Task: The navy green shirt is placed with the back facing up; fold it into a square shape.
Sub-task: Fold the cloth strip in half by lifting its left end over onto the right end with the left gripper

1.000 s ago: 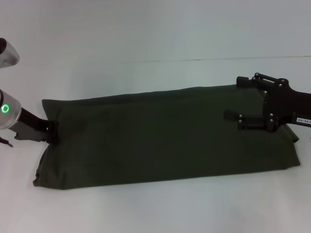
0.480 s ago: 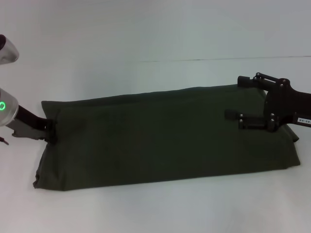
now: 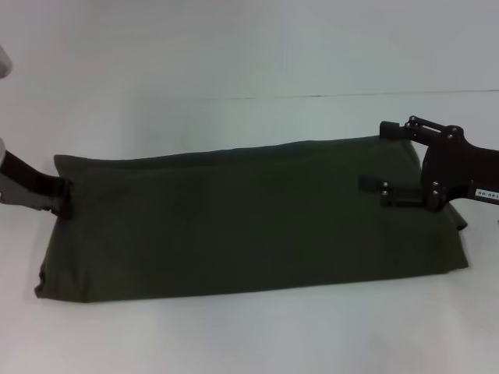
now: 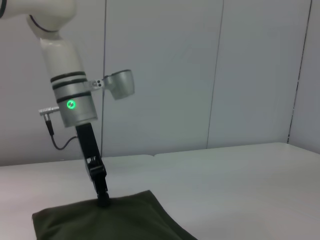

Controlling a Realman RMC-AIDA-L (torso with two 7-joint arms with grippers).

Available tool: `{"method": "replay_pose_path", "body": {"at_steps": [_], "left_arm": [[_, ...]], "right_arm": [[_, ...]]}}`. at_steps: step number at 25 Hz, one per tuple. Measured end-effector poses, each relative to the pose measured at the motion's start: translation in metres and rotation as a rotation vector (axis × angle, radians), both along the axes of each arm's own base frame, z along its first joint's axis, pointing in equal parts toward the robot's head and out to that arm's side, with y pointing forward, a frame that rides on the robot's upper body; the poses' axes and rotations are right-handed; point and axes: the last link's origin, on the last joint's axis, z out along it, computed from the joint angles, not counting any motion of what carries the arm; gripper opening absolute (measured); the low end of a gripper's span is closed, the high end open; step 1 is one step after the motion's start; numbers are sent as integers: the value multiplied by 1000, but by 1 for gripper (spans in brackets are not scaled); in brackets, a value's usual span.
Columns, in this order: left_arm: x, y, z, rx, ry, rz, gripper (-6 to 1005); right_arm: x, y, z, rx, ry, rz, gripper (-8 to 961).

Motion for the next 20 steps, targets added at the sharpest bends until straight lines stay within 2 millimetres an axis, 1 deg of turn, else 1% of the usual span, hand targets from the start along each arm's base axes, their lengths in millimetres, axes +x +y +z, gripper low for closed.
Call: {"method": "replay_pose_path", "body": {"at_steps": [8,13,18,20], "left_arm": [[6,4,24,-24,48,-39,11],[15,7,43,-36,79,-56,12],[34,8,59,-65,93,-80,11],[46,9,66,-81,111,-95,11]], "right_arm": [[-1,-1,-3,-3,7,-1,941],[-1,-1,-4,-1,8,-8,941],[2,-2,-6,0,9,-19,942],[3,-3,-6,-1,9,-22,942]]}}
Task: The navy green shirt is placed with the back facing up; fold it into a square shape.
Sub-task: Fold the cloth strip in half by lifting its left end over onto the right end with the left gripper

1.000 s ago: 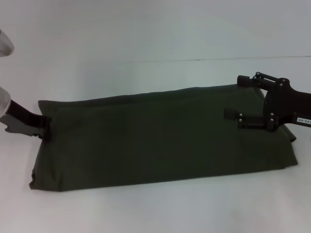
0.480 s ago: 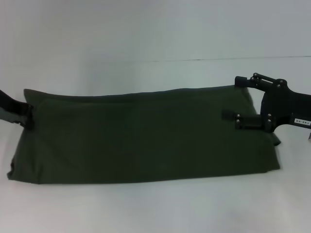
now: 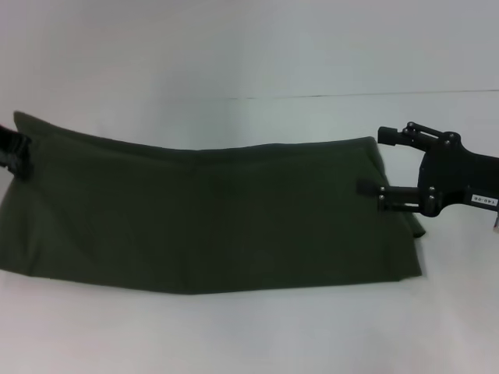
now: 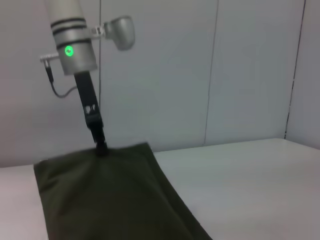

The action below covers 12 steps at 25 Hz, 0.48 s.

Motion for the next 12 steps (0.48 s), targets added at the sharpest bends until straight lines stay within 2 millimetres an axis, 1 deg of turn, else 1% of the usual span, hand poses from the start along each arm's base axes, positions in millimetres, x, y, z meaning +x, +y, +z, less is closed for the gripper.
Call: {"method": "replay_pose_path", "body": {"at_steps": [12], "left_arm": [[52,5,36,-18,84,-49,11]], "right_arm": [[9,-10,-3,0,3,-21,941]]}}
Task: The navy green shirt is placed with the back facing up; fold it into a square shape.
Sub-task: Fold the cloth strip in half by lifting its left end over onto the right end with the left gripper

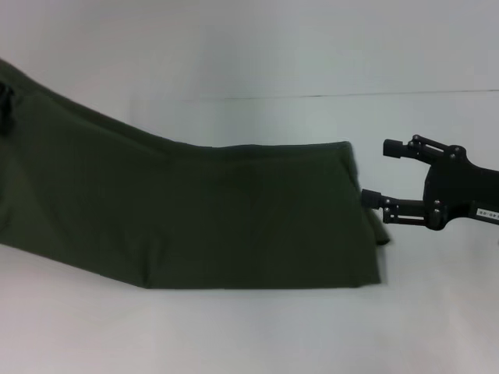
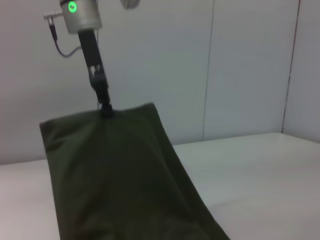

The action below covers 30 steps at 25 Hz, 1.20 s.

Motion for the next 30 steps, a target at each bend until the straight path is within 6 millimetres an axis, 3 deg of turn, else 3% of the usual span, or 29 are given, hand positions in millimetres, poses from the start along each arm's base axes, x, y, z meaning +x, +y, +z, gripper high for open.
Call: {"method": "replay_pose_path", "body": {"at_steps": [5,10,23,30], "left_arm": [[21,3,4,-11,15,-28,11],[47,2,-9,-58,-13,-48,11],[109,-6,-71,-182,-223,-135,12],[128,-7,-101,-209,-289,-145,11]], "right_arm": [[6,-2,-1,8,-7,-21,942],[11,-5,-1,17,-13,-44,942],[24,-12,2,49,-21,-76,941],[29,-14,1,52,-25,-94,941]]}}
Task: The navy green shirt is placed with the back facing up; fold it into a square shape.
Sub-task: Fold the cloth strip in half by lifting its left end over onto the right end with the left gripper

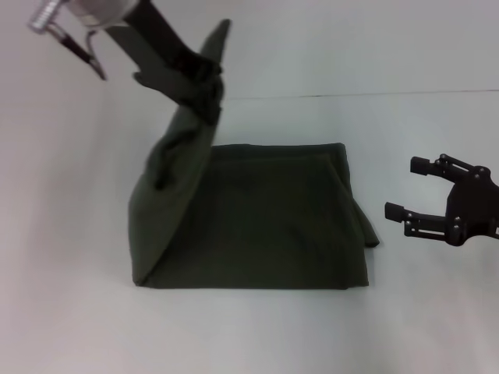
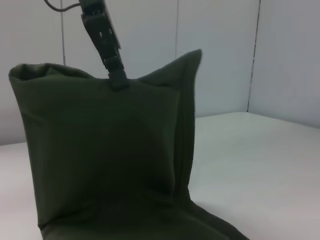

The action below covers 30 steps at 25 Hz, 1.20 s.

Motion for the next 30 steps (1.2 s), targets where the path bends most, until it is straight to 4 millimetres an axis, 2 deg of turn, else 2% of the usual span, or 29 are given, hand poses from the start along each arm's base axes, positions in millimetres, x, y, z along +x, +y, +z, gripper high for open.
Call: {"method": "replay_pose_path", "body": {"at_steps": [8,11,13,22,30], "left_arm": [[16,5,-29,29,-62,18,12],[14,7,-42,37,-76,37,12],[10,8,-61,34,-104,59,12],[9,7,-89,47,-167,69,11],[-4,2,-116,52,-202,102,12]], "right_arm": [[4,-5,-1,2,-3,-8,941],[5,-6,-2,3,-4,-9,941],[7,-8,-2,5,-5,-11,942],[9,-10,-1,9,-6,-14,942],[9,-10,-1,10,-7,-16,941]]}}
